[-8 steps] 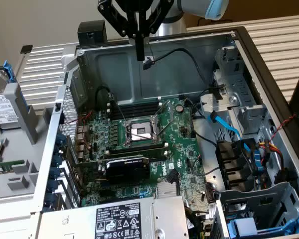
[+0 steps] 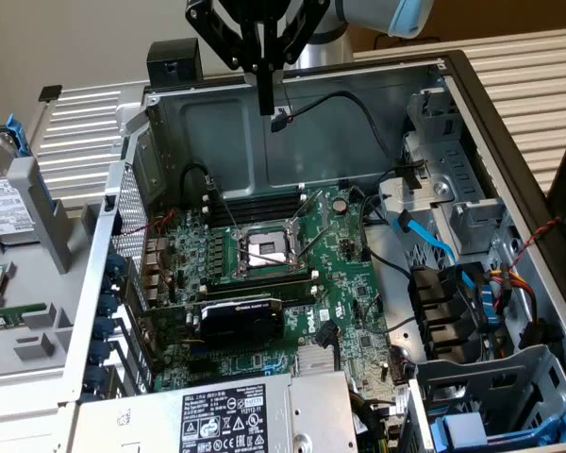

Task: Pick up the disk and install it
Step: 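Reach for the disk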

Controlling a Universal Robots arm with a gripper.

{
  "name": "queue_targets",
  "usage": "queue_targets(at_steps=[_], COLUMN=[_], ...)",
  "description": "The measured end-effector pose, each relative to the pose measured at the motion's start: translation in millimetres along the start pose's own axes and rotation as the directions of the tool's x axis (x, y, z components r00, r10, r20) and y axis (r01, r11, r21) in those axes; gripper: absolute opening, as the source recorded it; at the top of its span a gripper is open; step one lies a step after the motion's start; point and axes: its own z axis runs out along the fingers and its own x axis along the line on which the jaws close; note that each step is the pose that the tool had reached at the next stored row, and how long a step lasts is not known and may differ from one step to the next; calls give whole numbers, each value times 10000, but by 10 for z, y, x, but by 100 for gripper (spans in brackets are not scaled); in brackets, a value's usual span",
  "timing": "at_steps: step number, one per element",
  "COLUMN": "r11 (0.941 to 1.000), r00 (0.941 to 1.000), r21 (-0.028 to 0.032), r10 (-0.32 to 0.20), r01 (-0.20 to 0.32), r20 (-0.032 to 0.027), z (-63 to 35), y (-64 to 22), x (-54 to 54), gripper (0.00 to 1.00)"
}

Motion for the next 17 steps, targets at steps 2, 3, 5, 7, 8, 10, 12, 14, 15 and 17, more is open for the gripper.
queue_targets(at_steps=[2, 3, 5, 7, 8, 10, 12, 14, 15, 17], r11=[10000, 10000, 10000, 10000, 10000, 10000, 10000, 10000, 10000, 10000], r00=[10000, 10000, 10000, 10000, 10000, 10000, 10000, 10000, 10000, 10000], r21=[0, 1, 1, 0, 1, 1, 0, 0, 1, 6], r10=[0, 0, -1, -1, -1, -1, 0, 0, 0, 0], r01=[0, 0, 1, 1, 1, 1, 0, 0, 0, 0], r20=[0, 0, 0, 1, 0, 1, 4, 5, 5, 5], z=[0, 0, 0, -1, -2, -3, -6, -8, -9, -11], y=[0, 0, 0, -2, -4, -9, -18, -25, -27, -26], x=[0, 0, 1, 23, 56, 124, 262, 351, 398, 486], gripper=[11, 11, 11, 11, 11, 11, 11, 11, 11, 11])
